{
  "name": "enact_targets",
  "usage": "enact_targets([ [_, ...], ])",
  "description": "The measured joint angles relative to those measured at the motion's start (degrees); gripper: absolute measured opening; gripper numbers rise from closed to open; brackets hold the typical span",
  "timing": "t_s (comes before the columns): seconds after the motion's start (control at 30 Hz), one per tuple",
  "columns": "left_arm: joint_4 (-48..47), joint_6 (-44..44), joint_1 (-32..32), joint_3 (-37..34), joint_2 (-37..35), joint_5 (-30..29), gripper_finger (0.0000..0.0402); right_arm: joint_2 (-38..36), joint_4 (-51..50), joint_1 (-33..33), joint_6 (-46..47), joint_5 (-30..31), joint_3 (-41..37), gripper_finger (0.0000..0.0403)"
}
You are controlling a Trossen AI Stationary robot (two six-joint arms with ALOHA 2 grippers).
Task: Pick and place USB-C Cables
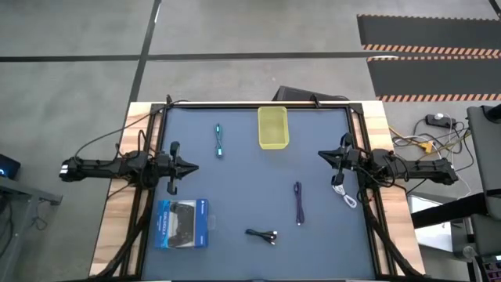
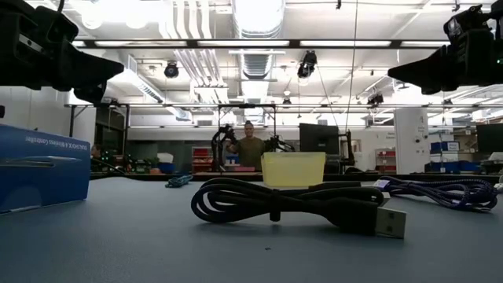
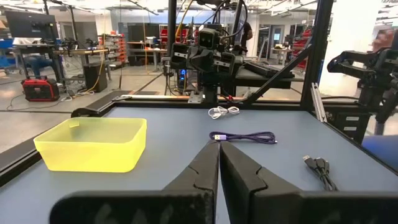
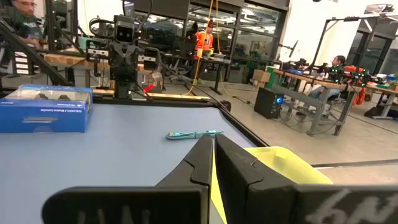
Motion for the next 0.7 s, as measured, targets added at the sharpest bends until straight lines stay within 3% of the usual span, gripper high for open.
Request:
enact_targets([
  [0.7,0.0,0.0,0.0,0.0,0.0,0.0,0.0002,0.0,0.0,0.0,-1.3,0.0,0.0,0.0009],
])
